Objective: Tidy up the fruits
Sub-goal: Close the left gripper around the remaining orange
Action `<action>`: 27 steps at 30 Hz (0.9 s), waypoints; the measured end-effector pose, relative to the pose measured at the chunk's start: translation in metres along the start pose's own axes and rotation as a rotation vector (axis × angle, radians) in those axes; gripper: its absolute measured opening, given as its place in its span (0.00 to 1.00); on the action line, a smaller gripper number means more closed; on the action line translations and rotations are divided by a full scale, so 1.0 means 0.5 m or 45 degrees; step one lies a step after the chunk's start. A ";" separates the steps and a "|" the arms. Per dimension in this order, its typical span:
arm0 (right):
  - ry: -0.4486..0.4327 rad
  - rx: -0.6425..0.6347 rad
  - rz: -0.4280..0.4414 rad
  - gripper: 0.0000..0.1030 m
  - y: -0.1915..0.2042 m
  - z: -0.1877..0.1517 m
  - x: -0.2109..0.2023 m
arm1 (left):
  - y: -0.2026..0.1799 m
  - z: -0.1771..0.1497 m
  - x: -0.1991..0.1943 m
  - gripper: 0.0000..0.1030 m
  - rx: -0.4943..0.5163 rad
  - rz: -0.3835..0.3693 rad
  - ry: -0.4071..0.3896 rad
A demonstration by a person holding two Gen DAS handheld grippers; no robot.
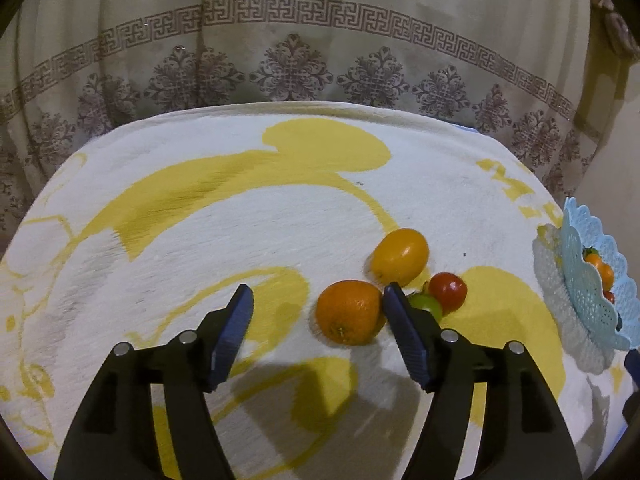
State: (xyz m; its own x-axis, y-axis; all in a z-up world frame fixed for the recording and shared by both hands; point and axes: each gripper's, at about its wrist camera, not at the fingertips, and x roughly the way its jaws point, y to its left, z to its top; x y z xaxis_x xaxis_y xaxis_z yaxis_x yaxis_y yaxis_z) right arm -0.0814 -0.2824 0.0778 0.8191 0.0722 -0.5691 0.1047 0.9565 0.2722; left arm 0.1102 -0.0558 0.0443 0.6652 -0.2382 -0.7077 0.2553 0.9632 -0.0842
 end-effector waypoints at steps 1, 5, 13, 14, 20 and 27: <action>0.001 0.000 0.001 0.87 0.000 0.000 0.000 | 0.002 -0.002 -0.005 0.68 0.002 0.008 -0.003; 0.008 -0.005 0.006 0.87 0.004 -0.002 0.004 | 0.009 -0.017 -0.029 0.67 0.029 0.045 -0.014; 0.013 -0.023 0.012 0.87 0.012 -0.005 0.007 | -0.040 -0.038 -0.028 0.65 0.145 0.015 -0.005; 0.013 -0.024 0.010 0.87 0.013 -0.005 0.007 | -0.046 -0.039 -0.021 0.61 0.156 0.013 0.006; 0.017 -0.027 0.009 0.87 0.014 -0.007 0.007 | -0.049 -0.047 0.007 0.38 0.159 0.000 0.056; 0.043 -0.062 0.016 0.87 0.045 -0.006 0.028 | -0.024 -0.046 -0.018 0.37 0.089 -0.003 0.008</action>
State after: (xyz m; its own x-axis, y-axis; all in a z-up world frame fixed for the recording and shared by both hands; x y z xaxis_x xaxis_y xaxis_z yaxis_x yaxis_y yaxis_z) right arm -0.0694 -0.2591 0.0736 0.8007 0.0929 -0.5918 0.0665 0.9680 0.2420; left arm 0.0849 -0.0621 0.0356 0.6603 -0.2393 -0.7118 0.3052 0.9516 -0.0368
